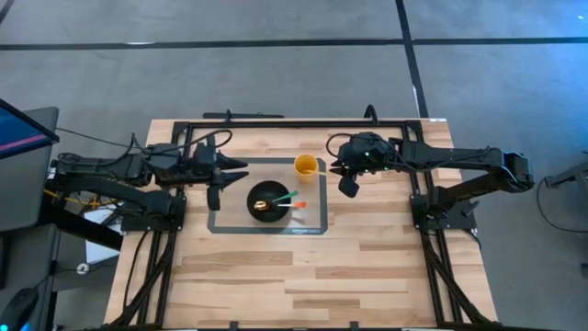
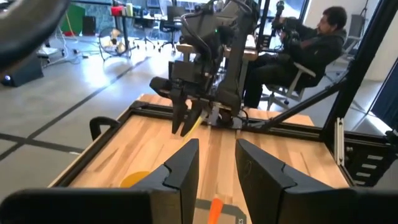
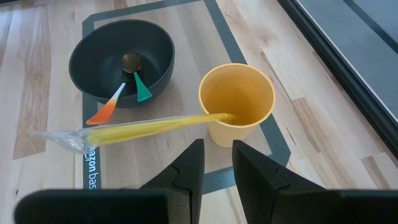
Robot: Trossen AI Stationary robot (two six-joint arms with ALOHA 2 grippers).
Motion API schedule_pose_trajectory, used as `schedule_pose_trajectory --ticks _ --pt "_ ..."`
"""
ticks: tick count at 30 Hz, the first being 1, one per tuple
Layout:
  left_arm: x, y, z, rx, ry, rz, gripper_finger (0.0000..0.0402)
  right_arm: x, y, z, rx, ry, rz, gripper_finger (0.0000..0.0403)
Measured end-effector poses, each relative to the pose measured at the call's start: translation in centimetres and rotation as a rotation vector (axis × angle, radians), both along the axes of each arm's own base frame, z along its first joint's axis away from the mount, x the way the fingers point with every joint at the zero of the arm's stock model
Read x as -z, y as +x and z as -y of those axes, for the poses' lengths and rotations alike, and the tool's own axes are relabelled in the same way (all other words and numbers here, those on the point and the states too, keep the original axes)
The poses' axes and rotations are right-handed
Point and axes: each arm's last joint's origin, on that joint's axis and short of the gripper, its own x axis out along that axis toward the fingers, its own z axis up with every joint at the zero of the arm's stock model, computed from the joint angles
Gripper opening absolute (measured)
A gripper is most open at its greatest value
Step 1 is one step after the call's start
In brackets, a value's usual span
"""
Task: Pick & Place Utensil
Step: Return to Home Position
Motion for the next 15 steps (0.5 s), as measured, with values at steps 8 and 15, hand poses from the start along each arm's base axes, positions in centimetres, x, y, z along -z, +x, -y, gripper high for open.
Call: schedule_pose_trajectory --ticks 8,15 --pt "1.3 -2.7 -0.3 -0.001 -0.011 0.075 0.0106 0.0 0.0 0.0 0.000 0.000 0.000 0.0077" --pt "3.7 -3.9 -0.4 -0.001 -0.021 0.132 0.0106 0.0 0.0 0.0 0.000 0.000 0.000 0.0077"
